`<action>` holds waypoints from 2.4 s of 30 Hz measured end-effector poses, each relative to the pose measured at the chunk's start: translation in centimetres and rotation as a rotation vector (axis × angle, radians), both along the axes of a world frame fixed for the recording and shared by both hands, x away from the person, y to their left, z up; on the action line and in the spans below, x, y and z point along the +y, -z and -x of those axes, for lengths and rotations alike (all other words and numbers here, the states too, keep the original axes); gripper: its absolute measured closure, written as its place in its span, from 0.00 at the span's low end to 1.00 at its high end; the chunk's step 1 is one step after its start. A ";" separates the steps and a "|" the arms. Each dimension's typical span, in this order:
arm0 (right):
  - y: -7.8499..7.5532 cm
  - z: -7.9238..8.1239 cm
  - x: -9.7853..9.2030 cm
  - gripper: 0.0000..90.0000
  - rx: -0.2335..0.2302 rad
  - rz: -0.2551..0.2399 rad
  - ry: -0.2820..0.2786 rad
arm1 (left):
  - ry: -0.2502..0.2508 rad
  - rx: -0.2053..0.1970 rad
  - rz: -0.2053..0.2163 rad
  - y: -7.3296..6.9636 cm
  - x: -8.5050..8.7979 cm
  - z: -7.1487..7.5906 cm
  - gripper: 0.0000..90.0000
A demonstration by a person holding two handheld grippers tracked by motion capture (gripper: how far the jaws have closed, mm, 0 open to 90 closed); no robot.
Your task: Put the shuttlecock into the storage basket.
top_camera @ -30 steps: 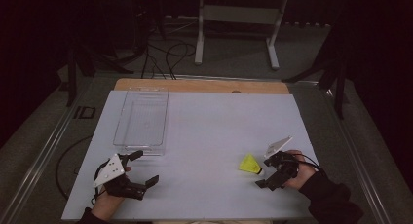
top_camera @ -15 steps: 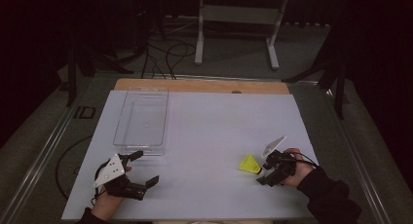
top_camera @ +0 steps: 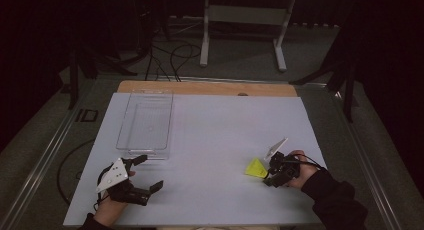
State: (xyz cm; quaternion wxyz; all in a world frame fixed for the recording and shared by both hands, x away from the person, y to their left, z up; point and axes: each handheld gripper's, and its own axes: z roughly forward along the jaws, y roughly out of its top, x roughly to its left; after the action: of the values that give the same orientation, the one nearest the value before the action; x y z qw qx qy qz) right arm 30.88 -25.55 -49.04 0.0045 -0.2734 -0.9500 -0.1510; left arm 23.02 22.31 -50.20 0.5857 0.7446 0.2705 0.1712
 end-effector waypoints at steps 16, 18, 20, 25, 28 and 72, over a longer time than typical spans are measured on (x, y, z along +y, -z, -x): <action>0.3 -0.1 0.5 0.71 -0.018 0.050 -0.013 | 0.003 0.002 -0.006 0.0 0.0 0.0 0.00; 0.2 -0.1 0.5 0.72 -0.018 0.054 -0.006 | 0.003 0.003 -0.005 0.0 0.0 0.0 0.00; 0.1 -0.1 0.5 0.72 -0.012 0.051 -0.006 | 0.002 0.003 -0.005 0.0 0.0 0.0 0.00; -0.3 0.0 0.7 0.72 -0.008 0.054 -0.012 | 0.004 0.003 -0.007 0.0 0.0 0.0 0.00; -0.4 0.0 0.8 0.72 -0.002 0.062 -0.021 | 0.004 0.003 -0.007 0.0 -0.1 0.0 0.00; -4.1 -1.1 5.5 0.72 0.025 0.045 0.050 | 0.009 0.019 -0.016 0.1 -0.2 -0.1 0.00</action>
State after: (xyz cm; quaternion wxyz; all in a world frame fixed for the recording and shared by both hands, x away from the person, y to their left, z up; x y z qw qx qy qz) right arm 31.96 -20.06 -44.90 0.0066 -0.2987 -0.9459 -0.1264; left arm 23.09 22.12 -50.34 0.5777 0.7523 0.2713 0.1634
